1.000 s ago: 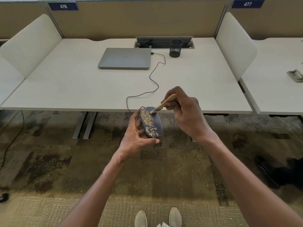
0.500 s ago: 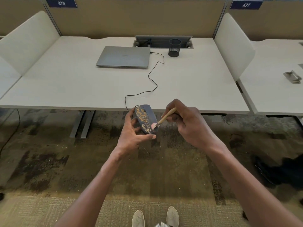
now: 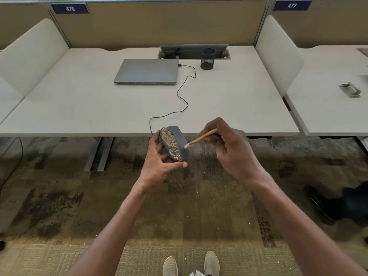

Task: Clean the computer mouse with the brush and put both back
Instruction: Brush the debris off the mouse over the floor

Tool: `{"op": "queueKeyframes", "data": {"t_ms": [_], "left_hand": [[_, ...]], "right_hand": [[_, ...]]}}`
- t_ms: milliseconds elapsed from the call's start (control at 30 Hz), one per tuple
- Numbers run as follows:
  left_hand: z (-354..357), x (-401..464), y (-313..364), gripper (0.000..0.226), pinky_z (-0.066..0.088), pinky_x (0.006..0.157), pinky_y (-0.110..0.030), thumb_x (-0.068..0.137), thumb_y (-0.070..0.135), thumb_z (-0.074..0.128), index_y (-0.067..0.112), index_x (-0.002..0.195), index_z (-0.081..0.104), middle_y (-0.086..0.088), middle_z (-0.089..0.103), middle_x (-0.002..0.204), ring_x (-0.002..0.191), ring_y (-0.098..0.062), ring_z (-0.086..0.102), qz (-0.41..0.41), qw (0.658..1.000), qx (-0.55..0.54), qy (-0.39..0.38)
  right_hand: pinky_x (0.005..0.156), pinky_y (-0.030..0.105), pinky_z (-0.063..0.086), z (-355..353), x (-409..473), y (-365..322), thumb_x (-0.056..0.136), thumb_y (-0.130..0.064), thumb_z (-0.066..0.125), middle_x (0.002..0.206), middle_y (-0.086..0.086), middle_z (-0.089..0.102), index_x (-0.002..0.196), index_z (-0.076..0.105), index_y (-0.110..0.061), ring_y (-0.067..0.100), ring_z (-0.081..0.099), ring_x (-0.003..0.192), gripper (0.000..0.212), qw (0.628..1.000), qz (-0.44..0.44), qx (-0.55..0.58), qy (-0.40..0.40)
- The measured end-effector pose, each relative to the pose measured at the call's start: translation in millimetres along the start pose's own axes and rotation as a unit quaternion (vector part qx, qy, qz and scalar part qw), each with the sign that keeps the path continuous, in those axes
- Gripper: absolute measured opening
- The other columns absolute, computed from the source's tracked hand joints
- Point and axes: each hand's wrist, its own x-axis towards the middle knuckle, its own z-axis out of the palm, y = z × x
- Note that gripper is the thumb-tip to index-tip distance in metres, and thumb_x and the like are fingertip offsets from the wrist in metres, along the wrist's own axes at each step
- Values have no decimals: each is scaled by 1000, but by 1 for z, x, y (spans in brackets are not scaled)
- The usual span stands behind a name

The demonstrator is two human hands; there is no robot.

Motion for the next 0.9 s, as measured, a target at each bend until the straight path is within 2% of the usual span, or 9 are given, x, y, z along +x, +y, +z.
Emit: {"op": "queueKeyframes", "data": {"t_ms": [67,200,333,467,633,800,900], "left_hand": [[1,0,0,119,58,86,-22,52,16,97,52,140,26,8,50,138,114,1,67,2,1000,-5,-1],[0,-1,-1,119,57,84,-18,54,13,96,46,144,25,9,51,138,115,1,67,5,1000,-17,5],[-3,0,-2,118,57,87,-20,53,12,95,47,143,26,11,50,137,116,1,66,6,1000,-25,12],[-4,1,-1,119,57,93,-25,51,18,97,50,142,27,8,48,141,117,-1,65,7,1000,-25,8],[-3,0,2,123,57,92,-25,51,14,97,46,146,25,-1,44,150,117,0,65,1,999,-34,-13],[0,-3,5,130,54,103,-46,52,17,100,42,152,21,-9,44,154,128,-19,62,-7,998,-28,-48],[-1,-5,4,131,55,101,-48,48,25,102,44,150,23,-6,50,150,127,-22,64,-16,998,-27,-62]], "right_hand": [[72,12,51,3,3,-1,96,7,56,92,-10,67,109,57,-17,1,66,87,28,1000,-5,1,2],[74,27,58,6,-2,-1,96,3,52,93,-4,70,108,58,-18,10,68,88,25,1000,-7,23,-3],[77,18,57,4,-16,5,92,12,52,93,-7,71,107,58,-21,8,68,90,37,1000,12,21,-11],[80,16,57,3,-24,10,92,17,52,98,-1,73,106,57,-23,4,70,96,43,998,51,16,-24],[80,26,63,-7,-12,8,92,12,57,97,-3,74,108,54,-25,6,74,93,41,997,51,36,50],[82,30,65,-7,0,14,91,15,57,96,3,75,108,55,-19,9,76,93,37,994,69,62,56],[79,34,66,-5,6,25,94,9,61,94,4,75,108,56,-13,9,77,89,27,992,88,55,78]]}}
